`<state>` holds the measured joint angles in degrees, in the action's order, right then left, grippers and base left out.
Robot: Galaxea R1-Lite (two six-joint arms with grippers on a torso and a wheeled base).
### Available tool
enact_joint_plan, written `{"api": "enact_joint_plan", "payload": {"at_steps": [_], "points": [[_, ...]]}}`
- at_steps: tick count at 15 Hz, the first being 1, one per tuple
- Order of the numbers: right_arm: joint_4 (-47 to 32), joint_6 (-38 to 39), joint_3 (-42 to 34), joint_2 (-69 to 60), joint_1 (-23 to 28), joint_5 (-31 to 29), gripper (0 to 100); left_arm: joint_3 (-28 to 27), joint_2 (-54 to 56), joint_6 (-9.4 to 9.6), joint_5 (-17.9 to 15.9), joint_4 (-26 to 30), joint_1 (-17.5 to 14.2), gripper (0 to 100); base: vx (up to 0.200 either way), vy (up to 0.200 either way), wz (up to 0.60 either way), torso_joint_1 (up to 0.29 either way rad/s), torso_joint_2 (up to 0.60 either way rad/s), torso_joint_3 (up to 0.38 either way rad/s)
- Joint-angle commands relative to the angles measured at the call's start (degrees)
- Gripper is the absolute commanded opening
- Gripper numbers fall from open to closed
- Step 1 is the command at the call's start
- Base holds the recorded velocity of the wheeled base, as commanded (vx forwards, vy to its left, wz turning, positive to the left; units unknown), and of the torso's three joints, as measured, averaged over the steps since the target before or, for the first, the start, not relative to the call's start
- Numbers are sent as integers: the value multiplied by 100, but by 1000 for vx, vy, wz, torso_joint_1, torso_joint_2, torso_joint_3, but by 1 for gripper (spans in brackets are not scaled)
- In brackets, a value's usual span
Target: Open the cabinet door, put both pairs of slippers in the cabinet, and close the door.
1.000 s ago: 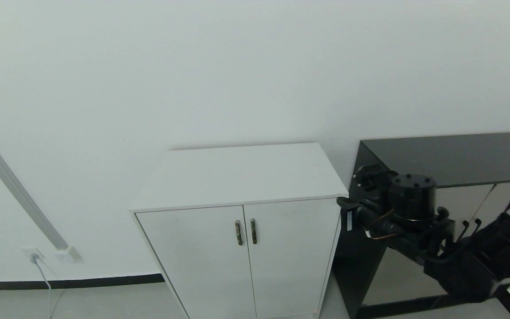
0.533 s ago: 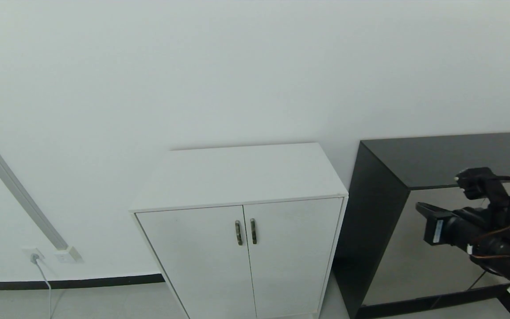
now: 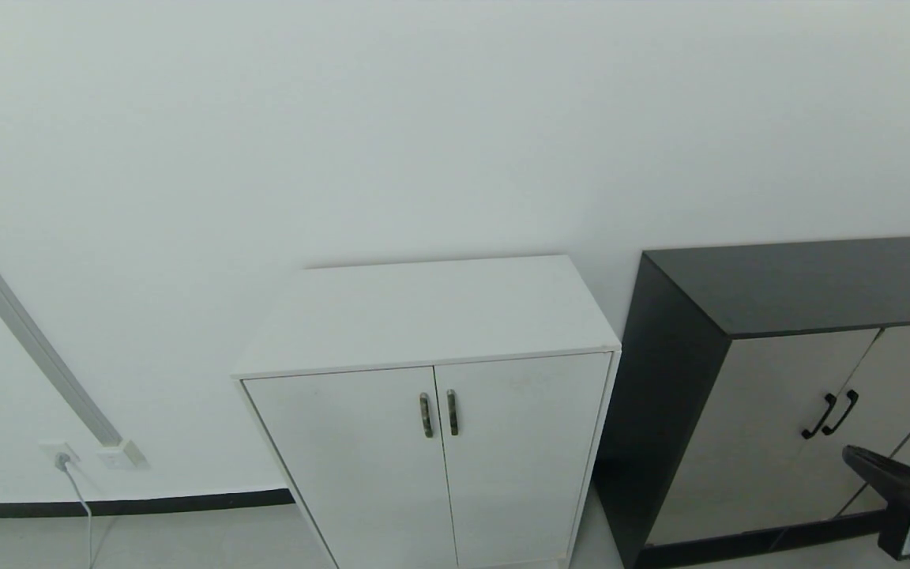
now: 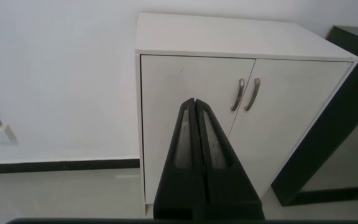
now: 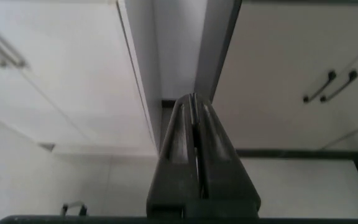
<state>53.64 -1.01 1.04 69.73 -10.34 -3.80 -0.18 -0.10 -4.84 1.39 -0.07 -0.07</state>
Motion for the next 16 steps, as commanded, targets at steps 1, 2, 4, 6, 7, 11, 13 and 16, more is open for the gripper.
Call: {"api": "enact_joint_plan", "payload": {"at_steps": [1,2,4,6,7,11,13,16], "points": [[-591,13,-104,-777,5,90,0,1,-8,1,2,-1,-1,0,0,0,0,0,0,0],[-1198,-4,-104,-1199,5,257,0,1,1,1,2,-1,-1,0,0,0,0,0,0,0],[-2191,-13,-104,-1972,5,336,0,1,-8,1,2,-1,-1,0,0,0,0,0,0,0],[-2929,-13,-104,-2552,-3,354,0,1,-8,1,2,-1,-1,0,0,0,0,0,0,0],[-3237,-4,-104,-2772,-21,363,0,1,-8,1,2,-1,-1,0,0,0,0,0,0,0],[-4274,-13,-104,-3326,-30,749,0,1,-8,1,2,-1,-1,0,0,0,0,0,0,0],[-4503,-13,-104,-3449,-100,749,0,1,-8,1,2,-1,-1,0,0,0,0,0,0,0],[-5135,-48,-104,-3791,-390,758,0,1,-8,1,2,-1,-1,0,0,0,0,0,0,0]]}}
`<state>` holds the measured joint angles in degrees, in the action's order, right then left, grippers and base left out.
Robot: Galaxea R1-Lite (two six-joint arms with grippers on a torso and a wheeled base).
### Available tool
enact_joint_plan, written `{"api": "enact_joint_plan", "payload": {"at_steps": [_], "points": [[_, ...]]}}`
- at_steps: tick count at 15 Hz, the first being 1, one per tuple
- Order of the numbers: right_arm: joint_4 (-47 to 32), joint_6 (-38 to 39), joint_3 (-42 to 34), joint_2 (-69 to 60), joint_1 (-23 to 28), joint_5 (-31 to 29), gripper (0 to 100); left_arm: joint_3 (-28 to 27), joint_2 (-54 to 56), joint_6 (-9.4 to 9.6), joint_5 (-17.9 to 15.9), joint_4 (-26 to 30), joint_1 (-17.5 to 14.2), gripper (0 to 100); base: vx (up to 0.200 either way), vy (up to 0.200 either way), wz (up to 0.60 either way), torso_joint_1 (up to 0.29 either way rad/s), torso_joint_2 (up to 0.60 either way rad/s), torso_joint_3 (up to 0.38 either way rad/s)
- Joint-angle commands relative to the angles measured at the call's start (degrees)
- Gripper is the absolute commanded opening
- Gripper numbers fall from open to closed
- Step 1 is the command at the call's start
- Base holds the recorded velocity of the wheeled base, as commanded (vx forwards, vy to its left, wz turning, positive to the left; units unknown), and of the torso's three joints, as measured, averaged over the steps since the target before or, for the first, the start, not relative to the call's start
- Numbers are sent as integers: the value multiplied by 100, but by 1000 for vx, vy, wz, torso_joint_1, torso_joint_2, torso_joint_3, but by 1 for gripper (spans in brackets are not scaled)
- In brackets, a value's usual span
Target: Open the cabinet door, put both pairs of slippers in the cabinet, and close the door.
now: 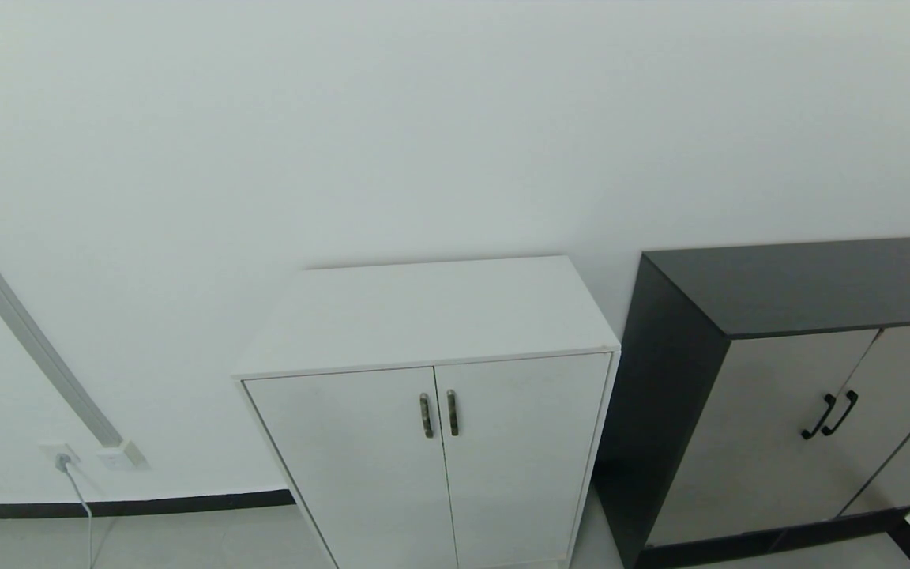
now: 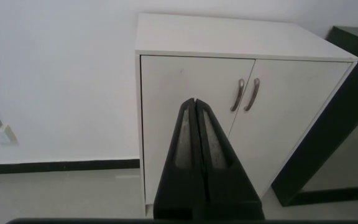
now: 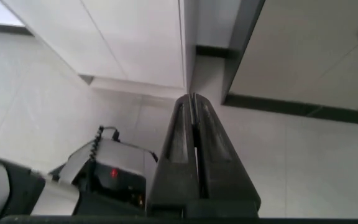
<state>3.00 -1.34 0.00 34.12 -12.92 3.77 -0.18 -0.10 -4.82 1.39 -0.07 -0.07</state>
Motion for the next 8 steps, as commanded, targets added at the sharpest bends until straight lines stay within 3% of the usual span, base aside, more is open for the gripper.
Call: {"api": "enact_joint_plan", "payload": {"at_steps": [1,4,8], "points": [[-300,-50,0,-406,-202,1,0,1,-8,-2,2,-1,-1,0,0,0,0,0,0,0],[-317,-86,0,-898,-123,19,0,1,-8,-2,-7,-1,-1,0,0,0,0,0,0,0],[-317,-94,0,-1997,387,19,0,1,-8,-2,-7,-1,-1,0,0,0,0,0,0,0]]}}
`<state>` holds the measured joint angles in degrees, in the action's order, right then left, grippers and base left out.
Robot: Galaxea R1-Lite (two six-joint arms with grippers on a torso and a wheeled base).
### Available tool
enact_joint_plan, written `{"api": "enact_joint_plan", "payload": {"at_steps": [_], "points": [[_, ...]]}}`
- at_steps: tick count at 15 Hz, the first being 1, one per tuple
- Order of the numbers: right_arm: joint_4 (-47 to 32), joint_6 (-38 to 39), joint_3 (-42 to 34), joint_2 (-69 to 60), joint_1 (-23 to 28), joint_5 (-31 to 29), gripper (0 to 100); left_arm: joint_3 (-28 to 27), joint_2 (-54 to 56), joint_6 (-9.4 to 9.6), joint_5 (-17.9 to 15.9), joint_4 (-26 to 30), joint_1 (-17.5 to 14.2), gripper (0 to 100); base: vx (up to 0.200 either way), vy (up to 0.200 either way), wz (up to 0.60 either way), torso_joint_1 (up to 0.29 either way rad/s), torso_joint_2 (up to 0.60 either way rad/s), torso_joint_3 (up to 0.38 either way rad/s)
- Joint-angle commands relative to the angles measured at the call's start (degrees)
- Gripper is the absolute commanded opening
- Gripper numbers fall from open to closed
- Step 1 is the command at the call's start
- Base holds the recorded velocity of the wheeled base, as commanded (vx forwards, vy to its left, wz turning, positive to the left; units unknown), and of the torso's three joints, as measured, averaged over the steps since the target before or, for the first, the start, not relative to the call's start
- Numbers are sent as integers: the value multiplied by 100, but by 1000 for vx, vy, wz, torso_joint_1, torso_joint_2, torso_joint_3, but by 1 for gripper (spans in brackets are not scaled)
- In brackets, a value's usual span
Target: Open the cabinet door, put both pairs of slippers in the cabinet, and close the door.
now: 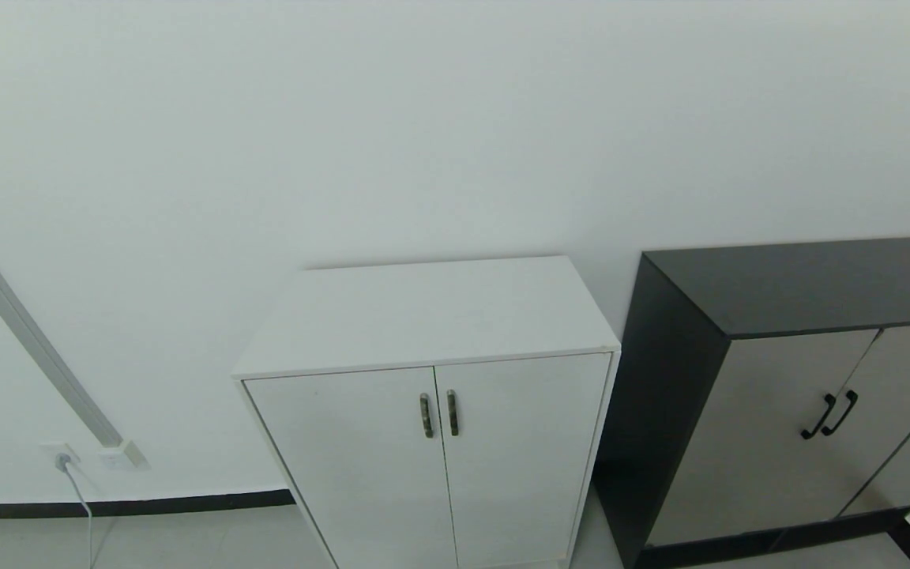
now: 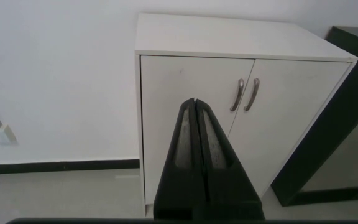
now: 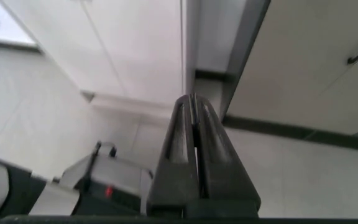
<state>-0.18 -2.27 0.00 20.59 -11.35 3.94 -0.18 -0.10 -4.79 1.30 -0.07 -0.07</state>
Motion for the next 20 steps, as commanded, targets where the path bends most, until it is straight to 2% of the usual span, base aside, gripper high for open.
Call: {"api": "enact_joint_plan", "payload": {"at_steps": [1,3,10,13,20], "points": [[1,-2,0,-846,423,2,0,1,-8,-4,1,-1,-1,0,0,0,0,0,0,0],[1,-2,0,-1163,687,2,0,1,-8,-4,1,-1,-1,0,0,0,0,0,0,0],[18,69,0,-2059,1117,37,0,1,-8,-22,19,-1,-1,0,0,0,0,0,0,0],[45,420,0,-2059,1117,-341,0,9,-8,-31,28,-1,-1,0,0,0,0,0,0,0],[62,482,0,-2059,1126,-385,0,1,-8,-4,28,-1,-1,0,0,0,0,0,0,0]]}}
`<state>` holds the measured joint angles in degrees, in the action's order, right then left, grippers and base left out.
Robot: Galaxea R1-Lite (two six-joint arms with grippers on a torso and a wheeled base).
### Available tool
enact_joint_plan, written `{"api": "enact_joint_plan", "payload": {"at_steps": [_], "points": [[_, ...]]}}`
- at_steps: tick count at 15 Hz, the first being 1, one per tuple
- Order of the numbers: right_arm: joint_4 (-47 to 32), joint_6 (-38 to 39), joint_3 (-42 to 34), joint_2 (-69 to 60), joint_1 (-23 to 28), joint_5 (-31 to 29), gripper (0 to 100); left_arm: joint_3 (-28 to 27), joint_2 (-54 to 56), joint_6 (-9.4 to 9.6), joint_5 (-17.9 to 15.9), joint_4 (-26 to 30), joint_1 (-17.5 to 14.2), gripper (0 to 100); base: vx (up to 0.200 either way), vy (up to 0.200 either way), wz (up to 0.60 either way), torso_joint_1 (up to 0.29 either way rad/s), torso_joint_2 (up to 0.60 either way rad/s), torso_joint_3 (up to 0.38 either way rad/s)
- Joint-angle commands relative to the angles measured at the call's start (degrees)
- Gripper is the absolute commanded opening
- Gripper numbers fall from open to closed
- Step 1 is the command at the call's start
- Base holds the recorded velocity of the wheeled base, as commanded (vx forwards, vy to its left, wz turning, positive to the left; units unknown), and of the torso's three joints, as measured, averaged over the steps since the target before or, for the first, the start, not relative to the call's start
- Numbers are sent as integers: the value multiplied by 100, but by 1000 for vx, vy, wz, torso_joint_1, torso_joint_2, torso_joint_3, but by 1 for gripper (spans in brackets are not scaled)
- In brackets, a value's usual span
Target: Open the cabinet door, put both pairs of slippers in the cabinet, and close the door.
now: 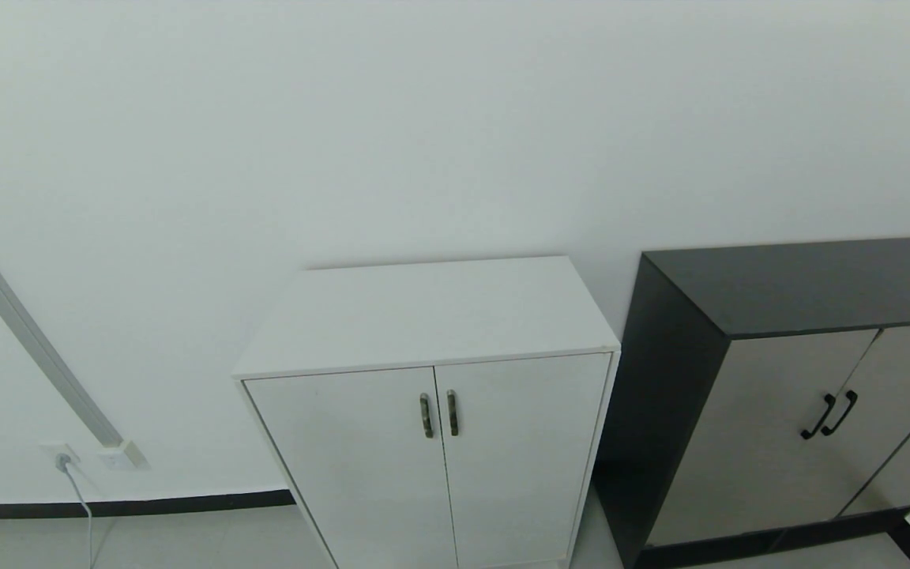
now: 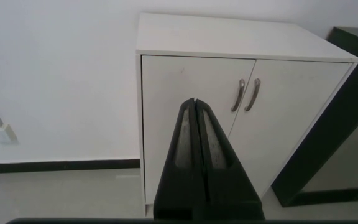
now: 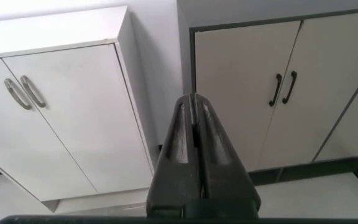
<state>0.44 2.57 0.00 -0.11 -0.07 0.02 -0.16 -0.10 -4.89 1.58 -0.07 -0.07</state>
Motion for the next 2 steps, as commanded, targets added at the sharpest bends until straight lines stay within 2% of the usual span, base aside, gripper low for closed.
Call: {"api": "enact_joint_plan", "payload": {"at_steps": [1,2], "points": [[0,-11,0,11,-1,6,0,-2,-8,-3,0,-1,-1,0,0,0,0,0,0,0],[0,-20,0,11,-1,6,0,-2,-8,-3,0,-1,-1,0,0,0,0,0,0,0]]}}
